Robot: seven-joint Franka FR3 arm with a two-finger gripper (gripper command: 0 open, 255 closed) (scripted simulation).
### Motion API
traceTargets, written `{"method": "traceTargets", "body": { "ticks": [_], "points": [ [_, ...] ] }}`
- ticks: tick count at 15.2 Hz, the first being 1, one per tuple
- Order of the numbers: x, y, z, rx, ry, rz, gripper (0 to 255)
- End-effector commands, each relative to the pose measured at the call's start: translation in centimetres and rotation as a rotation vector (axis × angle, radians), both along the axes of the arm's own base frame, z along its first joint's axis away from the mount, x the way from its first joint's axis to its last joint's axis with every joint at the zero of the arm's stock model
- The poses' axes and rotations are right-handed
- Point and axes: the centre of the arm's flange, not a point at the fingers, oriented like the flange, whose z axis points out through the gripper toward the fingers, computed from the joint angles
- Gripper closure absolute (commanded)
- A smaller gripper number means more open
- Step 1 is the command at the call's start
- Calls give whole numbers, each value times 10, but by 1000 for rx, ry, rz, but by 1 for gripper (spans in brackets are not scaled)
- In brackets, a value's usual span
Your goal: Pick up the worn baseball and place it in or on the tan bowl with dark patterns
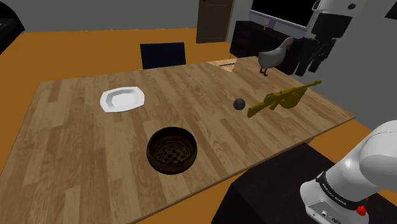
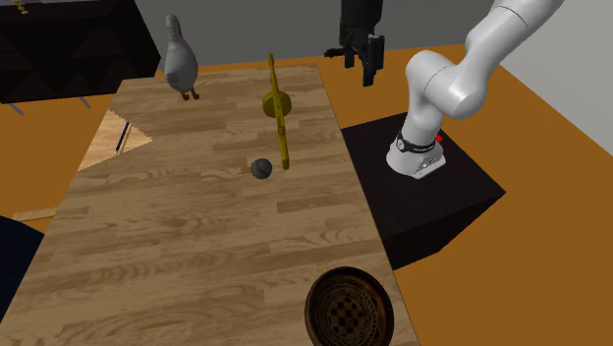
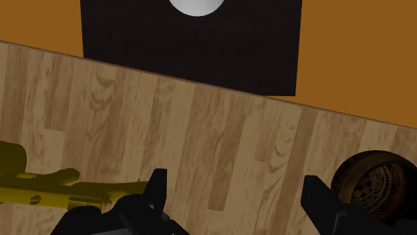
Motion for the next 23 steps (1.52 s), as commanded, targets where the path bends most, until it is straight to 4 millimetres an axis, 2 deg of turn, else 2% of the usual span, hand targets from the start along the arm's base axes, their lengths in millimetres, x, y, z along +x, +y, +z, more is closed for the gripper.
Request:
{"method": "traceTargets", "body": {
  "ticks": [1, 12, 23],
  "points": [
    [0, 0, 0, 0, 0, 0, 0],
    [73, -20, -114, -58, -70, 20, 0],
    [155, -45, -221, -116, -140, 40, 0]
  ]
}}
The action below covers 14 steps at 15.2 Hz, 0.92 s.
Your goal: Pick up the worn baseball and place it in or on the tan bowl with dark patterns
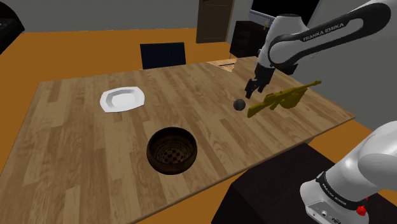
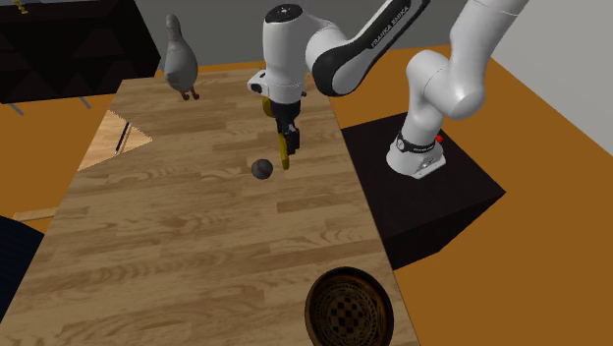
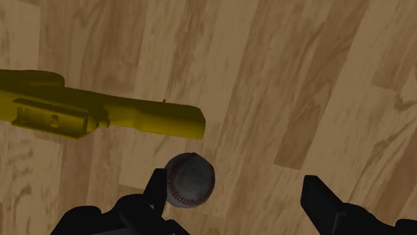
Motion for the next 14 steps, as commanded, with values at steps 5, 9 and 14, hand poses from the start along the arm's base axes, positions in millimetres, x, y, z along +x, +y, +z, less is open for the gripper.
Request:
{"method": "traceTargets", "body": {
  "ticks": [5, 9, 14],
  "points": [
    [47, -18, -59, -32, -39, 12, 0],
    [77, -28, -91, -51, -62, 18, 0],
    [80, -30, -117, -51, -62, 18, 0]
  ]
}}
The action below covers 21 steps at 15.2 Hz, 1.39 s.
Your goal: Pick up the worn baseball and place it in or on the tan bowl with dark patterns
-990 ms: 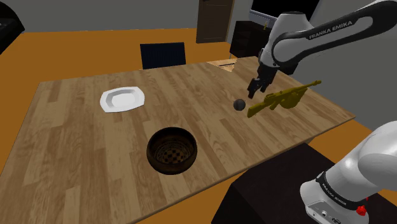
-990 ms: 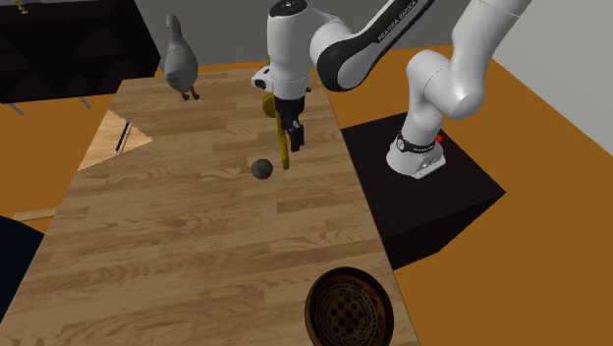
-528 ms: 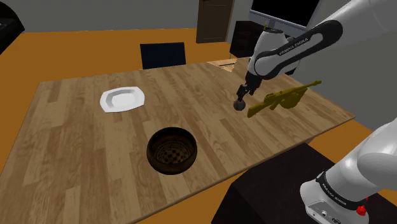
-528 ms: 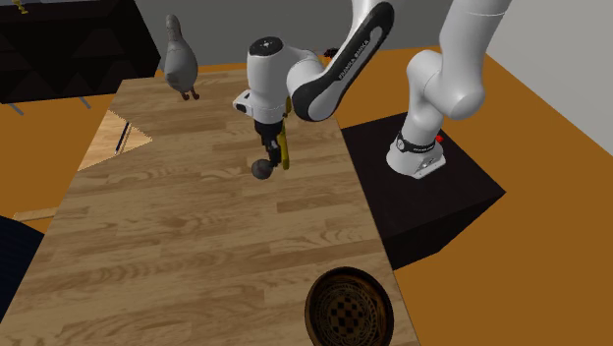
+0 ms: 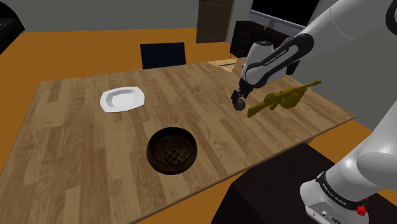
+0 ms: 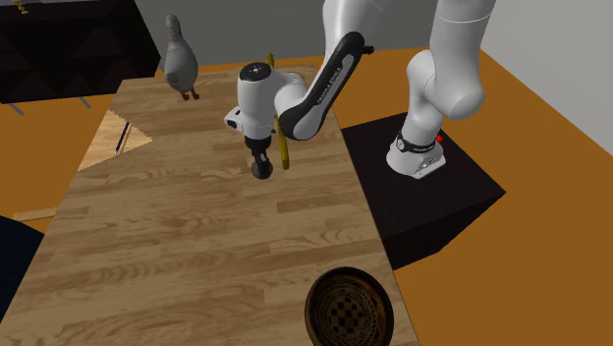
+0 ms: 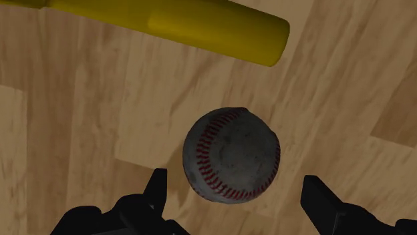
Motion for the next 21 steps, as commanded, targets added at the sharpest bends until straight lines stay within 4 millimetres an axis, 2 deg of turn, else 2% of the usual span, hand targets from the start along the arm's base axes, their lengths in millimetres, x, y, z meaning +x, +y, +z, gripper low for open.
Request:
{"method": "traceTargets", "body": {
  "ticks": [1, 3, 10, 11, 20, 21],
  "points": [
    [2, -1, -11, 0, -1, 0, 0],
    [3, -2, -19, 0, -1, 0, 0],
    [3, -2, -19, 0, -1, 0, 0],
    [3, -2, -19, 0, -1, 0, 255],
    [3, -2, -19, 0, -1, 0, 255],
    [3, -2, -14, 0, -1, 0, 255]
  ]
}}
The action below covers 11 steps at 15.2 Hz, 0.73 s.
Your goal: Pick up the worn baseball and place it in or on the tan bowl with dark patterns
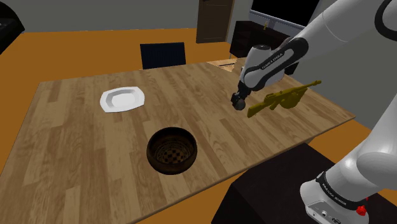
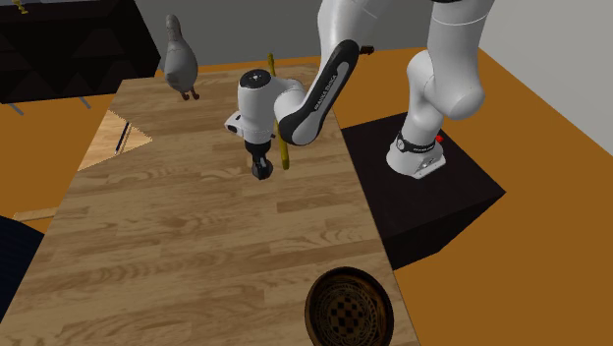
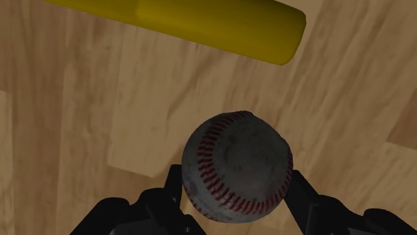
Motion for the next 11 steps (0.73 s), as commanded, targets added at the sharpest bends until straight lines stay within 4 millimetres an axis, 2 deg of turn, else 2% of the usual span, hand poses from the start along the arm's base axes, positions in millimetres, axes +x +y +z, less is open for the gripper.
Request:
{"method": "traceTargets", "body": {
  "ticks": [1, 11],
  "points": [
    [0, 0, 8, 0, 0, 0, 255],
    [0, 0, 61, 0, 0, 0, 255]
  ]
}}
